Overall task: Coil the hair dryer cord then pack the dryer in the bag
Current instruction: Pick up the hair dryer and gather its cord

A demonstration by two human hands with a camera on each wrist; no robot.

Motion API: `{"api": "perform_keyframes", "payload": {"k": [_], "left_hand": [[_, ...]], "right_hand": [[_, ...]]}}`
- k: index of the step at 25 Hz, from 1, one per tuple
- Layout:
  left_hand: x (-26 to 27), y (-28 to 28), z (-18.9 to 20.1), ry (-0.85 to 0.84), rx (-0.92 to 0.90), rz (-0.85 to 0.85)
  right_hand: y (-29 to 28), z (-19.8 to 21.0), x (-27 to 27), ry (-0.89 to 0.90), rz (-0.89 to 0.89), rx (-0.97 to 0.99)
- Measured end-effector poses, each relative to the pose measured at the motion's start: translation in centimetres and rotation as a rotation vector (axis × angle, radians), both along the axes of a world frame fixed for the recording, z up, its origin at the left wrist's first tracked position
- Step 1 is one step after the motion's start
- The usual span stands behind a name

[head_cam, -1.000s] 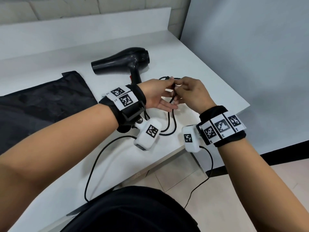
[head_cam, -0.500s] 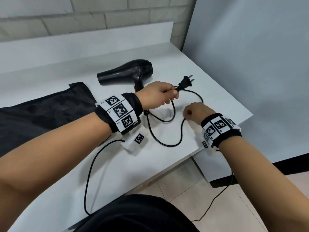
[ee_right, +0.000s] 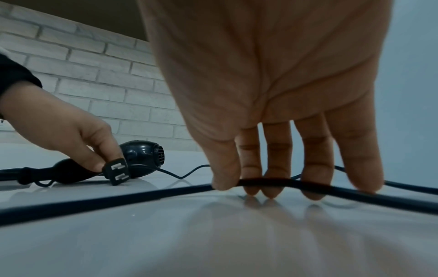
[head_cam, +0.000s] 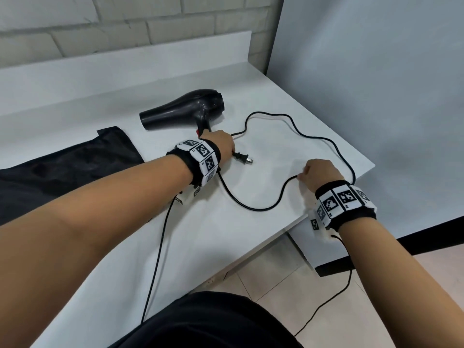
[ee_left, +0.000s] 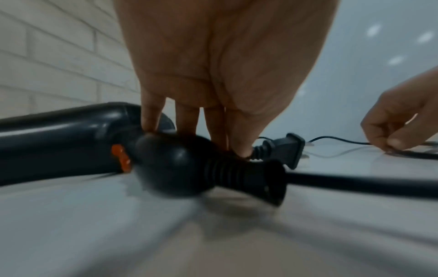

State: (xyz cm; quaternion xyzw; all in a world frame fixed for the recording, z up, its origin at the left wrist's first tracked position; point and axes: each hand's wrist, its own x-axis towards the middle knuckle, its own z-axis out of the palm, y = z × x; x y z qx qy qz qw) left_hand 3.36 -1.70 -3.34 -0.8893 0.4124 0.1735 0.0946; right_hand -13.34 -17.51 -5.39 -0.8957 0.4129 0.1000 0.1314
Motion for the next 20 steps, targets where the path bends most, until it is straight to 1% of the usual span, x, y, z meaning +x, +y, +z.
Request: {"api": "perform_keyframes", "payload": {"k": [1,3,4,5,6,7,8,10,12,14,17,18,20], "left_hand": [[0.2,0.0,-0.3,-0.004,-0.01,-0.006],[0.4,0.4,-0.8,0.012,-0.12,-0.007],[0.5,0.7,-1.0,0.032,-0.206,0.012],[0.5,1.1,-1.2,0.058,-0.291,0.026],[0.5,1.5,-1.3,0.083,-0.351,0.026],[0.5,2.0,-1.3,0.104,-0.382,0.017],[0.6,2.5,-1.5,0.115,-0.388,0.001],[0.5,3.5,-1.8,0.129,-0.366,-0.026],[0.4,4.3,-1.9,0.139,-0.315,-0.049],[0.2,4.9,-1.9,0.144,-0.256,-0.098],[0.2,5.5,-2.1,0.132,-0.221,-0.158],[0.3,5.6,-2.1,0.129,-0.221,-0.161],[0.4,5.7,-1.9,0.096,-0.229,-0.159]], "right_hand": [[0.4,0.1,-0.1,0.009,0.001,-0.038],[2.0,0.4,0.1,-0.025,0.072,-0.087],[3.2,0.6,0.4,-0.073,0.136,-0.056],[4.8,0.7,0.7,-0.124,0.209,0.015],[6.4,1.0,1.1,-0.153,0.281,0.104],[8.0,1.0,1.6,-0.146,0.346,0.187],[9.3,1.0,2.1,-0.114,0.403,0.245],[11.2,0.7,3.0,-0.007,0.506,0.275],[12.1,0.6,3.6,0.101,0.595,0.212],[12.5,0.6,4.2,0.151,0.648,0.123],[12.2,1.1,4.4,0.095,0.662,0.111],[11.9,1.7,4.4,0.046,0.644,0.141],[11.2,3.2,4.5,-0.121,0.567,0.185]]}}
